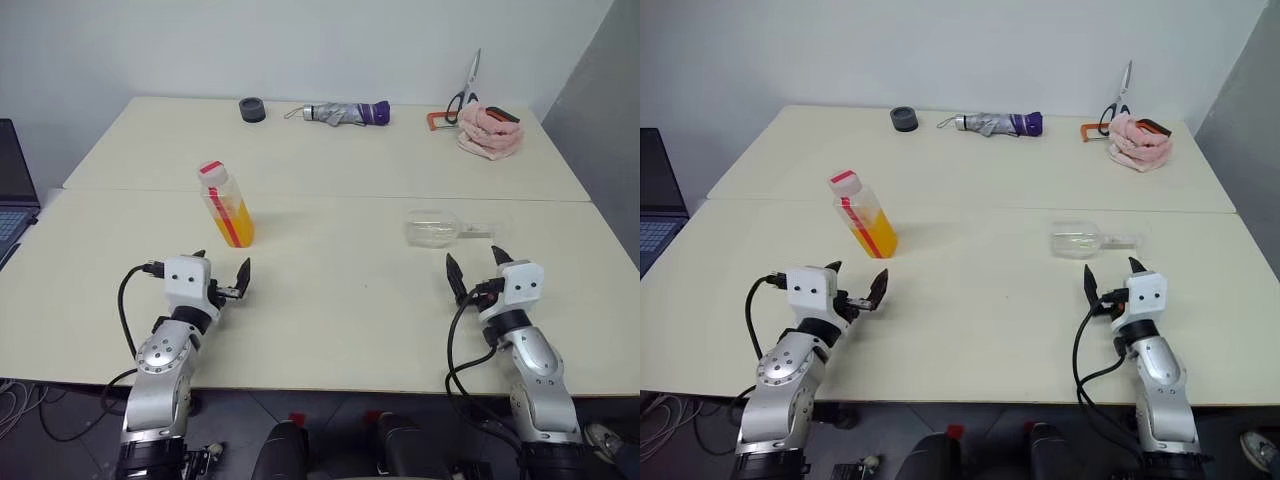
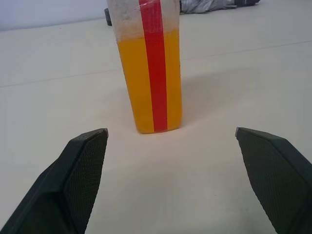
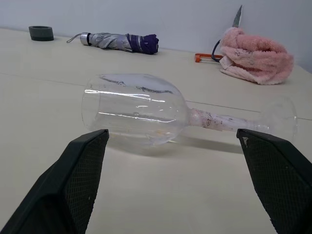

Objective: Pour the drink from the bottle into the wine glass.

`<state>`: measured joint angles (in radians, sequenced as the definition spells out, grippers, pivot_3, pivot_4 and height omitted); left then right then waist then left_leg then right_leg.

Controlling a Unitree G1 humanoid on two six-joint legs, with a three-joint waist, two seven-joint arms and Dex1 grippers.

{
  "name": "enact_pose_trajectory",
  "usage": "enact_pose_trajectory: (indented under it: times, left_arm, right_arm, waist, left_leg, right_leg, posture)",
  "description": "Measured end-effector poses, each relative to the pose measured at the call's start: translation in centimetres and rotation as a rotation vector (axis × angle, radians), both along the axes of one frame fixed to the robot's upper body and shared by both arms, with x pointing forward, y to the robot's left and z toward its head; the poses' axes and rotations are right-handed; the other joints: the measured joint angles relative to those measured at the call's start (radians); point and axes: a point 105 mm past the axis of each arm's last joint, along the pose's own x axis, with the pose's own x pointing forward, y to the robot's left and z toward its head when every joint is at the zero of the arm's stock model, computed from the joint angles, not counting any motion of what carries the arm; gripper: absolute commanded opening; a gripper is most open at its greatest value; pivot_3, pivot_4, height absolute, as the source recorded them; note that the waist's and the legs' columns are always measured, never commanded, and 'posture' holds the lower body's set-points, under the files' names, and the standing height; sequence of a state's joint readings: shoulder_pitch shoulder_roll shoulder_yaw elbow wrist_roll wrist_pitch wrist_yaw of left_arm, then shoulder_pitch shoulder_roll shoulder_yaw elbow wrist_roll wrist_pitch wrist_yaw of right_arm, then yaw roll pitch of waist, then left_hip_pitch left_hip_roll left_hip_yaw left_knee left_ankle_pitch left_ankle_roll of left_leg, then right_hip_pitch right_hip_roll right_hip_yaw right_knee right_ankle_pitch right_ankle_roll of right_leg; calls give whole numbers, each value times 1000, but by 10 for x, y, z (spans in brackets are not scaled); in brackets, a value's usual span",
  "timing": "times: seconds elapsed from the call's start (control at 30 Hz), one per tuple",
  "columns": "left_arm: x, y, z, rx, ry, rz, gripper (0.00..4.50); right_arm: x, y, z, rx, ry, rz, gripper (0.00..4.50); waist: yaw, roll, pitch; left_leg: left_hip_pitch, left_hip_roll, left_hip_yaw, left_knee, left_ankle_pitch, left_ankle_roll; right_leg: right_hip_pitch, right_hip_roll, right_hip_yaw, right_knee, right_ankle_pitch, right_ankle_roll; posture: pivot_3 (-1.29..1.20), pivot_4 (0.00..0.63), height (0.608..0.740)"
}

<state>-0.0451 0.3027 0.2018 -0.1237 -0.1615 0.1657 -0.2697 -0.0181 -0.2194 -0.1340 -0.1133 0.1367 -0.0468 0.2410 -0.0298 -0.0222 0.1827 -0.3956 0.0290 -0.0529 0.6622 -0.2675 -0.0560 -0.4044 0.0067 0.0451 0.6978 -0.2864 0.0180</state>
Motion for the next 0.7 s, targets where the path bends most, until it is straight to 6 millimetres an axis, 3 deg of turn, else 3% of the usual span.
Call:
enact_pose_trajectory:
  times: [0.7]
  left_arm:
    - [0, -6, 5, -57, -27, -44, 4488]
  right_arm:
    - [-1, 1, 1, -20, -16, 24, 4500]
  waist:
    - [0, 0, 0]
  left_leg:
    - [0, 0, 0, 0, 0, 0]
  right_leg:
    - [0, 0, 0, 0, 0, 0]
  posture:
    - [0, 150, 740]
